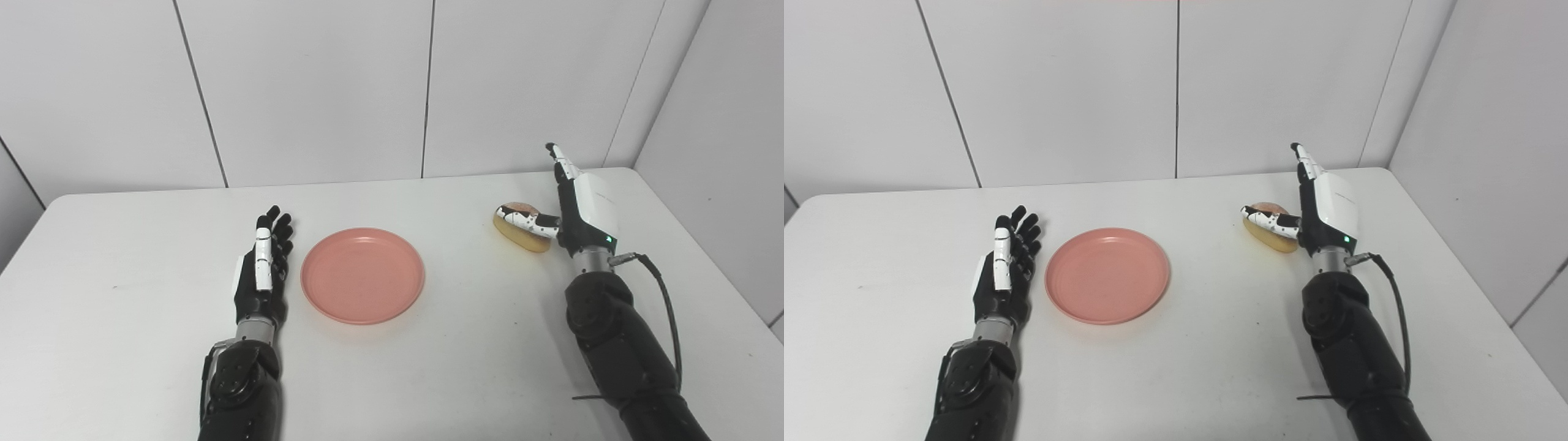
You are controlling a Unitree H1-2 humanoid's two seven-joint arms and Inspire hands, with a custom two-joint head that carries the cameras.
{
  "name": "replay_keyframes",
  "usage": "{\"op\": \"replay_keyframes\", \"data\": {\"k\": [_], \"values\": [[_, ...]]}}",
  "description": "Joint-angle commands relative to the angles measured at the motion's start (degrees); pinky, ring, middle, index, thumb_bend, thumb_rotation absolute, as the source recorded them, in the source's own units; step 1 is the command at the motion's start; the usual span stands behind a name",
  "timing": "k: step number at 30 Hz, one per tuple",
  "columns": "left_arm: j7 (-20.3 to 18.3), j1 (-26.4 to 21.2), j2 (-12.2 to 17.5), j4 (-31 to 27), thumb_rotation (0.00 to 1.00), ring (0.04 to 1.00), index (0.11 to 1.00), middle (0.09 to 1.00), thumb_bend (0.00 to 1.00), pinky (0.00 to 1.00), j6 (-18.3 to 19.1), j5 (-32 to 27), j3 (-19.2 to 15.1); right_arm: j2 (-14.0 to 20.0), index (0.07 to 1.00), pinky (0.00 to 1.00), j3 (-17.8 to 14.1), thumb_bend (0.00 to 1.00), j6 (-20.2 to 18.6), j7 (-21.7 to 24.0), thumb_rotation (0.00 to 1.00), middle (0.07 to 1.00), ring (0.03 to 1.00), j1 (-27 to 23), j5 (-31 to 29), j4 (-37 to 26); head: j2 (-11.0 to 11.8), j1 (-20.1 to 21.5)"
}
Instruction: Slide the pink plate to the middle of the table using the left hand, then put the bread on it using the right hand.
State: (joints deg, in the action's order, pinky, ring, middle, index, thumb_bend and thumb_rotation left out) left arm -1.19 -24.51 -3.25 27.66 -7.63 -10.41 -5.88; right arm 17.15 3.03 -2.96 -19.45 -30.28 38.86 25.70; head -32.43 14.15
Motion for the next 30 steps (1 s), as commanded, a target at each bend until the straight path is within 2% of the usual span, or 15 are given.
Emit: {"op": "replay_keyframes", "data": {"k": [1,3,13,17,23,26,29,30], "values": [[-0.32,1.55,0.42,1.07,1.00,0.961,0.912,0.933,0.52,0.99,0.71,-0.19,-0.20,2.27,0.934,0.85,0.25,0.80,-2.41,0.12,0.43,0.926,0.909,-3.40,0.84,-0.33,-0.16,0.06],[-0.43,1.71,0.48,0.84,1.00,0.957,0.908,0.929,0.52,0.98,0.77,-0.10,-0.02,2.83,0.930,0.86,0.76,0.81,-3.57,1.32,0.40,0.927,0.908,-3.54,0.61,0.50,-0.03,0.14],[-1.24,2.25,0.68,0.17,1.00,0.962,0.910,0.933,0.51,1.00,0.74,-0.16,0.85,3.37,0.884,0.75,3.06,0.85,-5.26,5.19,0.33,0.870,0.837,-4.06,-1.16,3.73,-0.31,0.13],[-1.89,2.72,0.75,-0.54,1.00,0.961,0.908,0.932,0.51,1.00,0.80,-0.02,1.30,3.19,0.844,0.70,3.92,0.86,-5.13,5.33,0.28,0.830,0.787,-4.12,-1.54,4.40,-0.34,0.18],[-1.77,3.61,0.97,-2.27,1.00,0.956,0.903,0.926,0.54,1.00,2.51,0.69,1.95,2.47,0.791,0.58,3.89,0.85,-6.63,8.06,0.25,0.744,0.679,-3.65,-4.13,3.20,-0.50,0.55],[-1.88,3.62,1.06,-2.34,1.00,0.957,0.900,0.925,0.54,1.00,2.77,0.52,1.91,2.12,0.754,0.52,3.85,0.83,-6.62,7.41,0.20,0.693,0.626,-3.36,-4.62,2.66,-0.52,0.57],[-1.99,3.58,1.08,-2.42,1.00,0.960,0.898,0.925,0.54,1.00,3.08,0.32,1.80,1.73,0.675,0.44,3.85,0.73,-4.92,4.46,0.07,0.600,0.537,-2.99,-4.45,2.73,-0.59,0.61],[-2.01,3.57,1.11,-2.47,1.00,0.963,0.902,0.929,0.54,1.00,3.13,0.39,1.84,1.70,0.650,0.39,3.90,0.63,-4.41,3.72,0.03,0.533,0.488,-2.94,-4.37,2.87,-0.59,0.61]]}}
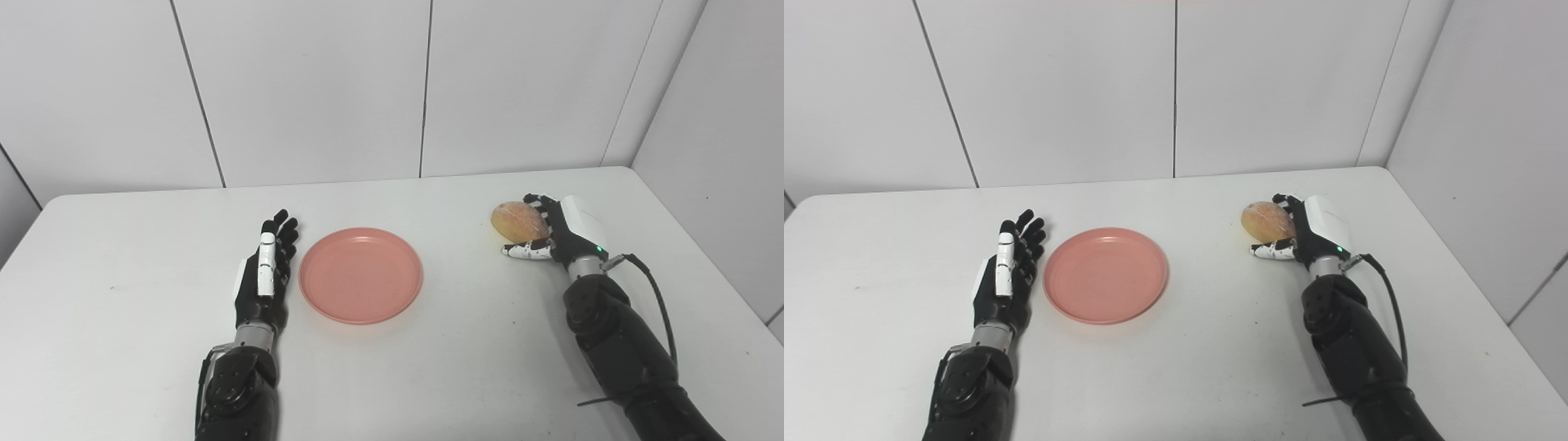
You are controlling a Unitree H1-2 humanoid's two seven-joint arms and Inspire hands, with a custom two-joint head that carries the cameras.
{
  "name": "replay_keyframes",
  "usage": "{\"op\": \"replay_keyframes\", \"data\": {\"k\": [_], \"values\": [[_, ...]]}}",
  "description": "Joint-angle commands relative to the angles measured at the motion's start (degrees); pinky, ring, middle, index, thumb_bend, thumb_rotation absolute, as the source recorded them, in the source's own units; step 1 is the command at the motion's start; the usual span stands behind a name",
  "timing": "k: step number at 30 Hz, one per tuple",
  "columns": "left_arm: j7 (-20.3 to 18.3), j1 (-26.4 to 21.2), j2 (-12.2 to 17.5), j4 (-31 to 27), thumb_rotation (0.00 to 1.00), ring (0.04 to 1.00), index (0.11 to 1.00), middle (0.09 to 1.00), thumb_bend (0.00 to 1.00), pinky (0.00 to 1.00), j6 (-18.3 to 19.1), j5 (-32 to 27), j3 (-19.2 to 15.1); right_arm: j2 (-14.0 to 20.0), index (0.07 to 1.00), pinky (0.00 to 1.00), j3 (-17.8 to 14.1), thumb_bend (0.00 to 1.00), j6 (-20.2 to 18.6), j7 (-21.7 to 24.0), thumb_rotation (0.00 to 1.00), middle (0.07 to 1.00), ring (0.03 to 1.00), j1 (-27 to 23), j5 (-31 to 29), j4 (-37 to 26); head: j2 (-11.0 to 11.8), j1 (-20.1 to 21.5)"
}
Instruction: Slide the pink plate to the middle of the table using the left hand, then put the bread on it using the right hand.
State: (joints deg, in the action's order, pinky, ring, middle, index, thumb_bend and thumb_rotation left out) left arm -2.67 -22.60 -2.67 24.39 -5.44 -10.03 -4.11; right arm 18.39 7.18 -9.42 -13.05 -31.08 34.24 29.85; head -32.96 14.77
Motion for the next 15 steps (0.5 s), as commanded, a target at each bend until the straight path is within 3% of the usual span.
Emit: {"op": "replay_keyframes", "data": {"k": [1,5,8,15], "values": [[-0.57,1.59,0.56,0.93,1.00,0.965,0.903,0.930,0.54,1.00,0.79,0.06,0.07,0.38,0.570,0.31,-0.26,0.56,2.79,-3.72,0.01,0.498,0.402,-2.10,0.28,-1.00,-0.06,-0.03],[-0.70,1.46,0.56,1.23,1.00,0.966,0.904,0.933,0.54,1.00,0.50,0.02,0.00,0.25,0.497,0.24,-0.05,0.53,4.63,-6.87,0.00,0.481,0.335,-2.17,0.26,0.23,-0.05,-0.07],[-0.61,1.49,0.48,1.09,1.00,0.963,0.902,0.929,0.53,1.00,0.54,0.15,-0.03,0.28,0.540,0.30,0.12,0.51,5.46,-8.01,0.00,0.441,0.387,-2.30,0.10,0.82,-0.04,-0.14],[-0.35,2.18,0.28,-0.52,1.00,0.961,0.899,0.926,0.53,1.00,0.96,0.74,0.47,0.41,0.546,0.32,0.37,0.51,6.50,-8.67,0.00,0.440,0.399,-1.88,-0.18,-0.61,-0.39,-0.96]]}}
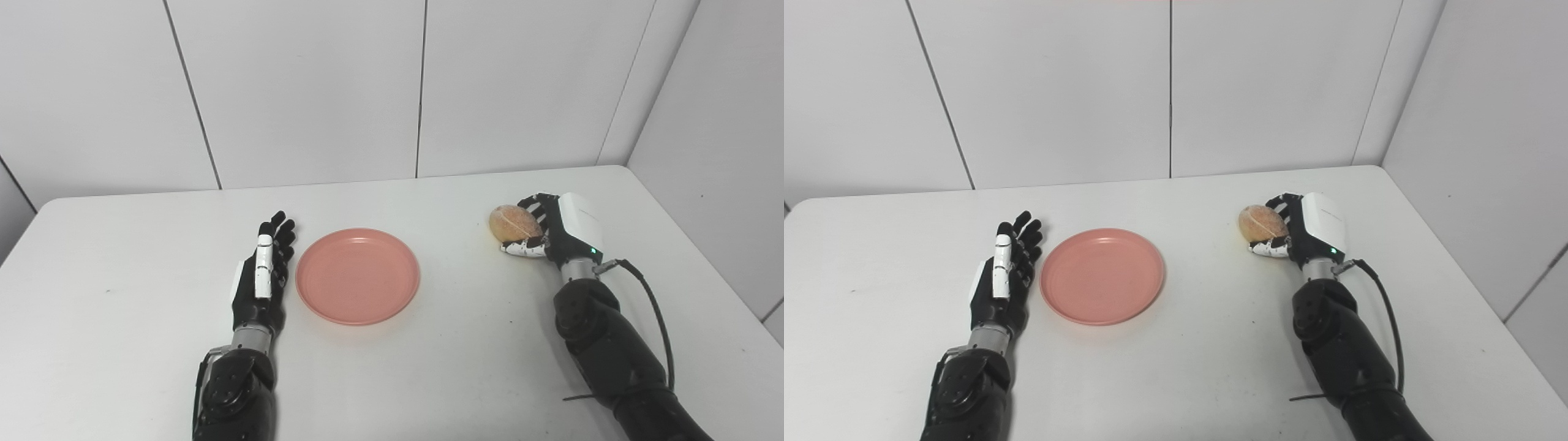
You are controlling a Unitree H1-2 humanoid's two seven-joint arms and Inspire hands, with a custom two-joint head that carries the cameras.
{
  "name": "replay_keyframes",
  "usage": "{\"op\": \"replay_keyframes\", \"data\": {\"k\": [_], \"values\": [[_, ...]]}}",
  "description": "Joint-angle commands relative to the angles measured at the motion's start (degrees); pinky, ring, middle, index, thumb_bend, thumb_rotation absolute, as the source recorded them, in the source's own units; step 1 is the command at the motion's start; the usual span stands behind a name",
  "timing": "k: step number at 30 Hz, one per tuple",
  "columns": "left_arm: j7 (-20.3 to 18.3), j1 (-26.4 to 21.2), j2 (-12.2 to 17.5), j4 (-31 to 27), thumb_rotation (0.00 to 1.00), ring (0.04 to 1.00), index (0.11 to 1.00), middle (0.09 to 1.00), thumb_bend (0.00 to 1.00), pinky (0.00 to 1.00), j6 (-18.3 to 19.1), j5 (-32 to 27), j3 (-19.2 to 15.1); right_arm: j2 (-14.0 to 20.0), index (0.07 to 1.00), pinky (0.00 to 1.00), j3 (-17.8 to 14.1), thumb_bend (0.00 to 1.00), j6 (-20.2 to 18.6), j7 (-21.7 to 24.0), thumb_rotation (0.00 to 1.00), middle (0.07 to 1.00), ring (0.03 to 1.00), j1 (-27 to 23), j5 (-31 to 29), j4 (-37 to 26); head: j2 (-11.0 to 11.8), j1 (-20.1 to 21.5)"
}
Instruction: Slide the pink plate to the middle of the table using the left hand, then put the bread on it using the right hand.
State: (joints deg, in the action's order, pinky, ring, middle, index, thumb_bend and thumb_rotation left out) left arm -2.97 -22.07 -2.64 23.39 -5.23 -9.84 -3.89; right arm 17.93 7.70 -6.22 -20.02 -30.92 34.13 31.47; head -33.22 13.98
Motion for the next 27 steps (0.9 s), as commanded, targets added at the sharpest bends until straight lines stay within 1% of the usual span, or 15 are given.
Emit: {"op": "replay_keyframes", "data": {"k": [1,5,8,9,11,12,13,14,15,17,19,22,27], "values": [[-0.09,1.81,0.13,0.19,1.00,0.960,0.898,0.924,0.53,1.00,0.89,0.57,0.39,0.72,0.546,0.32,-0.21,0.51,4.02,-1.67,0.00,0.440,0.398,-1.86,-0.49,-3.18,-0.26,-0.92],[-0.55,2.48,-0.10,-1.17,1.00,0.966,0.898,0.926,0.55,1.00,1.31,0.78,1.23,0.00,0.547,0.31,-0.03,0.51,5.78,-0.68,0.00,0.435,0.391,-1.09,-1.79,-7.36,-0.35,-2.34],[-0.41,3.29,-0.06,-2.35,1.00,0.968,0.905,0.930,0.56,1.00,1.59,1.46,2.15,-0.90,0.542,0.31,0.70,0.51,7.15,0.67,0.00,0.436,0.396,-0.30,-2.70,-11.14,-0.38,-2.97],[-0.47,3.55,0.00,-2.59,1.00,0.969,0.908,0.932,0.56,1.00,1.45,1.79,2.47,-1.36,0.540,0.32,1.19,0.52,7.26,1.61,0.00,0.437,0.404,0.10,-2.99,-12.97,-0.43,-3.23],[-0.49,3.90,-0.09,-3.12,1.00,0.975,0.914,0.937,0.56,1.00,1.44,2.04,2.87,-2.23,0.542,0.31,1.87,0.51,6.84,3.39,0.00,0.433,0.387,0.86,-3.60,-16.14,-0.59,-3.96],[-0.28,4.05,-0.22,-3.41,1.00,0.978,0.917,0.939,0.56,1.00,1.53,2.28,3.03,-2.96,0.511,0.29,2.13,0.52,6.06,4.56,0.00,0.461,0.368,1.35,-4.04,-18.18,-0.66,-4.33],[0.12,4.16,-0.32,-3.70,1.00,0.975,0.917,0.937,0.56,1.00,1.67,2.79,3.24,-3.76,0.501,0.27,2.43,0.52,5.80,5.61,0.00,0.470,0.348,1.85,-4.62,-20.03,-0.71,-4.71],[0.45,4.26,-0.51,-3.94,1.00,0.970,0.917,0.934,0.56,1.00,1.79,3.25,3.40,-4.39,0.533,0.30,2.61,0.52,5.55,6.68,0.00,0.443,0.379,2.32,-5.21,-21.63,-0.77,-5.37],[0.73,4.32,-0.65,-4.15,1.00,0.969,0.917,0.934,0.56,1.00,1.91,3.57,3.46,-4.97,0.535,0.31,2.85,0.52,5.47,7.53,0.00,0.442,0.383,2.68,-5.41,-22.74,-0.77,-5.37],[1.23,4.40,-0.95,-4.38,1.00,0.965,0.914,0.928,0.56,1.00,2.10,3.93,3.52,-5.50,0.540,0.35,3.35,0.52,6.01,8.93,0.00,0.448,0.420,3.19,-5.49,-24.00,-0.76,-5.88],[1.47,4.27,-0.81,-4.46,1.00,0.965,0.915,0.929,0.55,1.00,1.88,4.62,3.65,-7.06,0.537,0.37,4.63,0.52,5.32,10.91,0.00,0.453,0.432,3.81,-5.39,-25.87,-0.70,-6.53],[1.81,4.11,-0.90,-4.50,1.00,0.960,0.913,0.928,0.56,1.00,1.90,4.85,3.34,-8.98,0.536,0.36,6.09,0.52,5.44,12.48,0.00,0.450,0.418,4.08,-5.16,-26.27,-0.86,-7.32],[2.14,3.78,-1.54,-4.97,1.00,0.954,0.903,0.922,0.55,1.00,1.92,3.21,2.08,-11.48,0.540,0.35,7.66,0.52,7.68,12.76,0.00,0.443,0.409,2.86,-5.07,-22.07,-1.08,-8.00]]}}
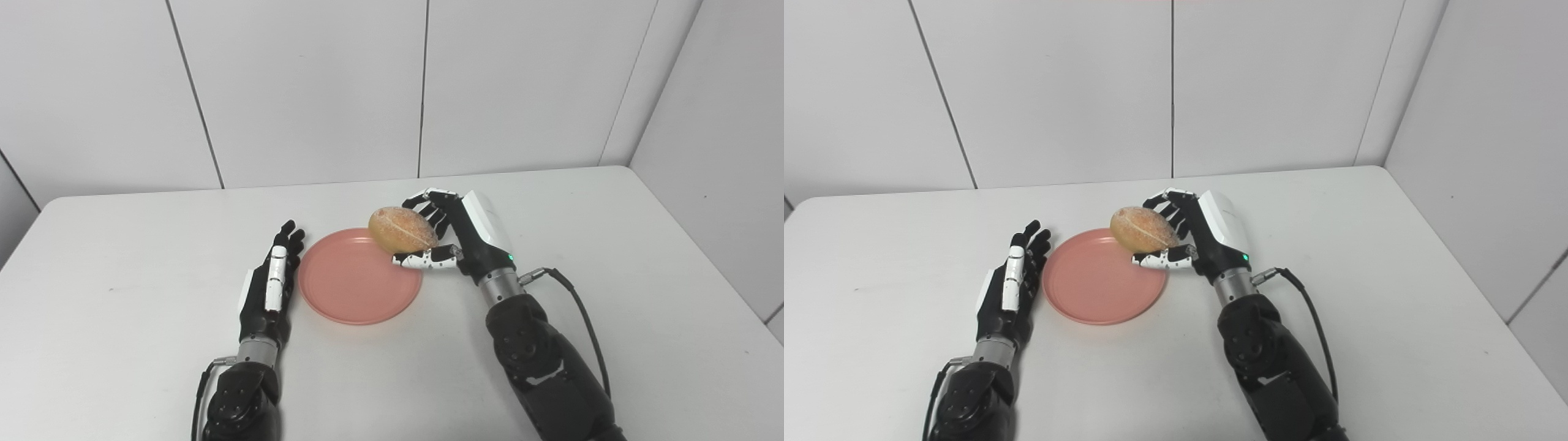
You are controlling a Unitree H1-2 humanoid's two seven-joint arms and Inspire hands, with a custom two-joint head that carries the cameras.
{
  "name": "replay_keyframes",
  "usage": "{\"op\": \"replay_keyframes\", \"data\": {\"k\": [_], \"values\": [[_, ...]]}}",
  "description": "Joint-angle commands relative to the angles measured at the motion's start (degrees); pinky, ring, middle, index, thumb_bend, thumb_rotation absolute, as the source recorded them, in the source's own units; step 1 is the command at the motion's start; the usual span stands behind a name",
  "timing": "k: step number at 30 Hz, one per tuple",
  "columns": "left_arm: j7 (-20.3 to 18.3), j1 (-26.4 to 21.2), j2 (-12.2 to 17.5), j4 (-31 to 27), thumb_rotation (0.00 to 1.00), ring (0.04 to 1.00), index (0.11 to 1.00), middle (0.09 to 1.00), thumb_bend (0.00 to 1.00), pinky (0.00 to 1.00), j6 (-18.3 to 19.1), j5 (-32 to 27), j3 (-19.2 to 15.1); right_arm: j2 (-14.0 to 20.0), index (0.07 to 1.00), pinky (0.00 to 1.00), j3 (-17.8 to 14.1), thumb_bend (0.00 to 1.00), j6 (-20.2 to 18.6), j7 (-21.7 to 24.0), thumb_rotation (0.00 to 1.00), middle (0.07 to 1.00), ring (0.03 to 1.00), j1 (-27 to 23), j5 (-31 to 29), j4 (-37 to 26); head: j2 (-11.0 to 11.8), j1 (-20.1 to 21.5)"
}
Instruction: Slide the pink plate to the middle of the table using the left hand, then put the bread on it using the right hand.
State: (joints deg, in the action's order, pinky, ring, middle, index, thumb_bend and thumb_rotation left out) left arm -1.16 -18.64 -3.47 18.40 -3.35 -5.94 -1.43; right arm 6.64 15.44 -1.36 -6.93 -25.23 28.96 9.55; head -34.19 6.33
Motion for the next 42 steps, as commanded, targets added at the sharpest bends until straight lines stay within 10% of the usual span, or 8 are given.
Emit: {"op": "replay_keyframes", "data": {"k": [1,24,31,42], "values": [[0.46,0.25,-0.87,0.03,1.00,0.947,0.897,0.916,0.54,0.99,-0.01,-0.86,-0.60,-0.47,0.539,0.35,0.14,0.52,3.08,-0.24,0.00,0.444,0.412,-3.04,0.15,0.50,-0.12,-0.35],[2.54,-0.48,-1.76,0.06,1.00,0.935,0.897,0.917,0.55,0.97,-0.80,1.97,-0.04,-1.44,0.540,0.40,7.29,0.51,9.75,-4.12,0.01,0.458,0.475,-8.74,8.61,15.10,-0.22,-1.99],[2.68,-0.54,-1.58,0.03,1.00,0.931,0.894,0.914,0.55,0.95,-0.80,2.18,-0.05,0.26,0.854,0.74,8.16,0.63,9.22,-2.87,0.58,0.824,0.786,-7.61,11.18,11.67,-0.39,-1.78],[2.02,-0.33,-1.32,-0.26,1.00,0.940,0.906,0.921,0.55,0.97,-0.65,1.72,0.01,2.23,0.997,0.88,6.39,0.70,9.15,-2.47,0.71,0.979,0.937,-4.32,10.64,5.70,-0.93,-1.89]]}}
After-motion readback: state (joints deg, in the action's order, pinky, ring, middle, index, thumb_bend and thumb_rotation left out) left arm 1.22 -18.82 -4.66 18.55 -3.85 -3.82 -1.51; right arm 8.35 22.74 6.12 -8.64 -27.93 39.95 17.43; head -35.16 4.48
